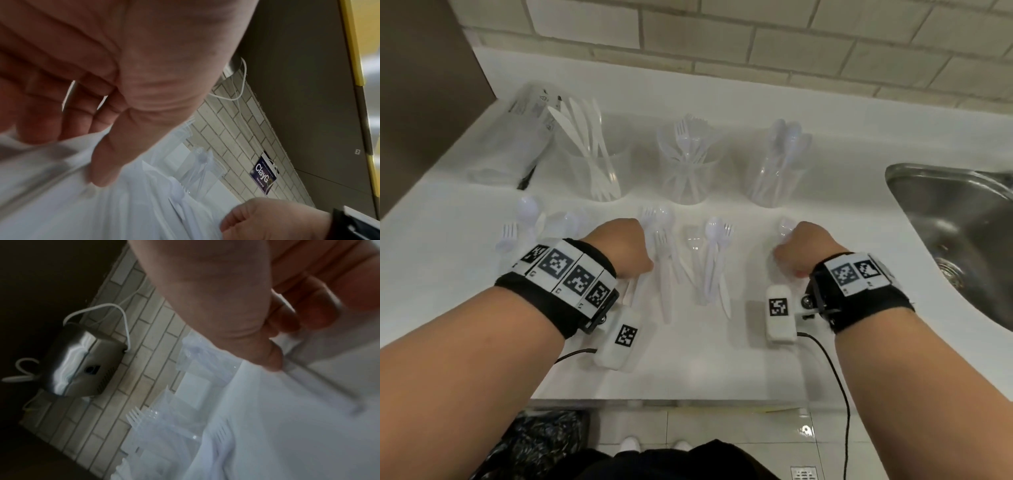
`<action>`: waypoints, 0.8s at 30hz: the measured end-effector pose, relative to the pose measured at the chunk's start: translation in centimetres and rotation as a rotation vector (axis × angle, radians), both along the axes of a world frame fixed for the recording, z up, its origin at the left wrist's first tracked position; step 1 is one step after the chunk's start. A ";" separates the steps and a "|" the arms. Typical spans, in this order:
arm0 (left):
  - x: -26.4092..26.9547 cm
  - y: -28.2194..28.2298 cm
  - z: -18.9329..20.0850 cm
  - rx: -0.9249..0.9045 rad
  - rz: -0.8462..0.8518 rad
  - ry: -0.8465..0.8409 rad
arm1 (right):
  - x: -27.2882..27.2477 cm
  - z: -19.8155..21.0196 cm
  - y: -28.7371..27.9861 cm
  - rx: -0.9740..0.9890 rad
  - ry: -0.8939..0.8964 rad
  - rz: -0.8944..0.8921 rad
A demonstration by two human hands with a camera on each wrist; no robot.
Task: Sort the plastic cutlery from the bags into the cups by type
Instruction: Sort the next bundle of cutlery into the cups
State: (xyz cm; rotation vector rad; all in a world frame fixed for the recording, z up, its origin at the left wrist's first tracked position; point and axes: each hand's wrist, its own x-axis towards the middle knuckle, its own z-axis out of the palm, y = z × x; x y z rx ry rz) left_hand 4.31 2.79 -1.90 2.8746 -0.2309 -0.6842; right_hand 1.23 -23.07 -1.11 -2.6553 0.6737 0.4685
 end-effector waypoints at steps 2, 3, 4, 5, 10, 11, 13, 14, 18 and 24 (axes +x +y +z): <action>-0.1 -0.6 0.0 -0.021 -0.003 0.014 | 0.3 -0.5 0.8 -0.010 -0.014 0.049; -0.1 -0.9 0.0 -0.031 -0.002 0.020 | 0.4 -0.8 1.3 -0.016 -0.007 0.082; -0.2 -1.1 0.0 -0.038 0.000 0.026 | 0.4 -0.9 1.9 -0.015 0.005 0.106; -0.3 -1.3 0.0 -0.048 0.001 0.033 | 0.4 -1.2 2.5 -0.006 0.006 0.134; -0.4 -2.0 -0.5 -0.258 0.115 0.083 | 0.4 -1.3 5.7 0.141 -0.005 0.189; -0.4 -2.1 -0.4 -0.302 0.136 0.094 | 0.5 -1.3 6.3 0.147 0.000 0.225; -0.4 -2.4 -0.2 -0.366 0.175 0.132 | 0.5 -1.0 7.3 0.071 0.038 0.328; -0.4 -2.5 -0.1 -0.398 0.193 0.152 | 0.4 -0.9 7.9 0.032 0.057 0.363; -0.4 -2.8 0.2 -0.531 0.297 0.216 | 0.5 -0.2 9.6 -0.031 0.094 0.424; -0.6 -3.3 0.8 -0.661 0.433 0.348 | 0.7 0.3 11.7 -0.057 0.072 0.452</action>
